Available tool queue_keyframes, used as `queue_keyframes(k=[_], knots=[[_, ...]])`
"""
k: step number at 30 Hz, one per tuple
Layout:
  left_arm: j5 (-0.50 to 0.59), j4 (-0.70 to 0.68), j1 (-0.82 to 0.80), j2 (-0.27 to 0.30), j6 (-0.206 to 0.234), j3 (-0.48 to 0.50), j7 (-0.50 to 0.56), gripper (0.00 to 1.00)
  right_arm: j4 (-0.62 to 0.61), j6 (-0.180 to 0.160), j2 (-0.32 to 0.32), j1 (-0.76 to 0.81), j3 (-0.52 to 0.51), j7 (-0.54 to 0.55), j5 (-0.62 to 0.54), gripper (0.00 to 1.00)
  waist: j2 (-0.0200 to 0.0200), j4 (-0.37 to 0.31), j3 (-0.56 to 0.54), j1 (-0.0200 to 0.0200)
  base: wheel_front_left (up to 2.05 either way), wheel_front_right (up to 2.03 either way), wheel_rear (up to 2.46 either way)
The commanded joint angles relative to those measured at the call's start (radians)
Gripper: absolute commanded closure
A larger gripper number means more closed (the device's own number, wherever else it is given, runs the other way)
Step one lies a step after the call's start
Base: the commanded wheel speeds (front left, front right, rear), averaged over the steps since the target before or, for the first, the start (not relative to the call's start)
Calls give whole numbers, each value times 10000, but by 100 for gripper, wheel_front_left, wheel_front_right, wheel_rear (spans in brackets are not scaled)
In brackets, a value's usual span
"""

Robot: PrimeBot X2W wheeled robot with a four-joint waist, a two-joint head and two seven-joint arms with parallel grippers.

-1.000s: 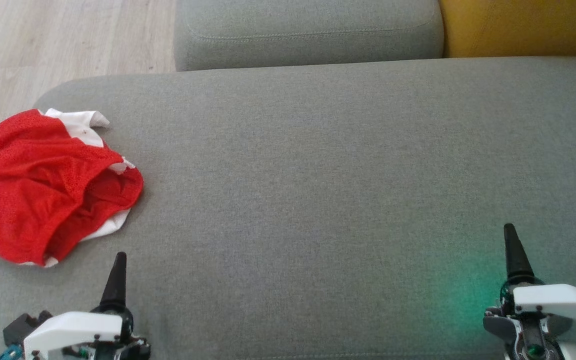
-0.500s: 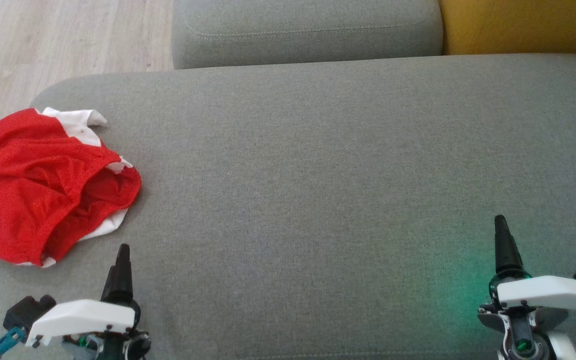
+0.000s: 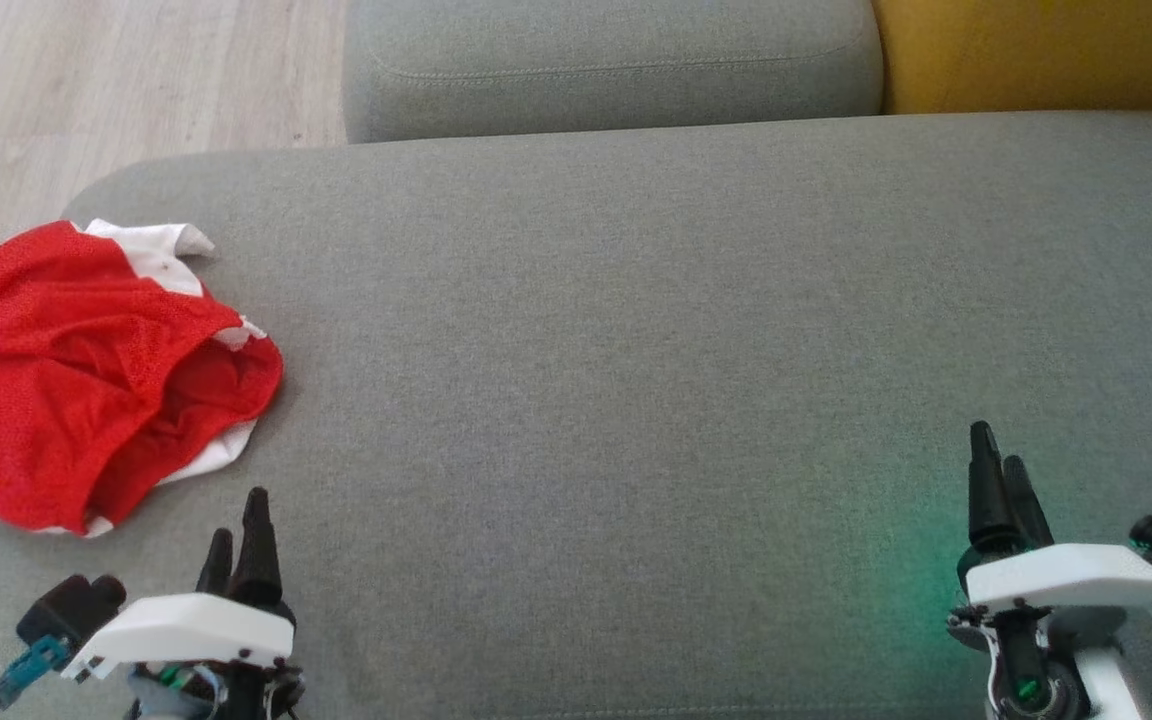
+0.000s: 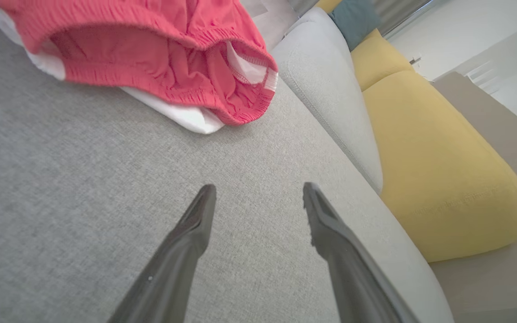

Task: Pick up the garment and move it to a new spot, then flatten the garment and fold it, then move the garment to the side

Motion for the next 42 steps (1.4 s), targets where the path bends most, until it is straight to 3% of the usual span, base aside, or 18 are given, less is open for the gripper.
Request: queue_keyframes(k=[1,42], knots=[[411,-399,-489,152,53,86,-161,0,-271,-5,-199,-547,159,-158,-389,0,0,3,-5,-1,0,0,0],[5588,-183,-814,252,786,-425,-1330,0,575,-8,-202,-1093,587,-1337,-5456,0,0,-16,-39,-1,0,0,0]])
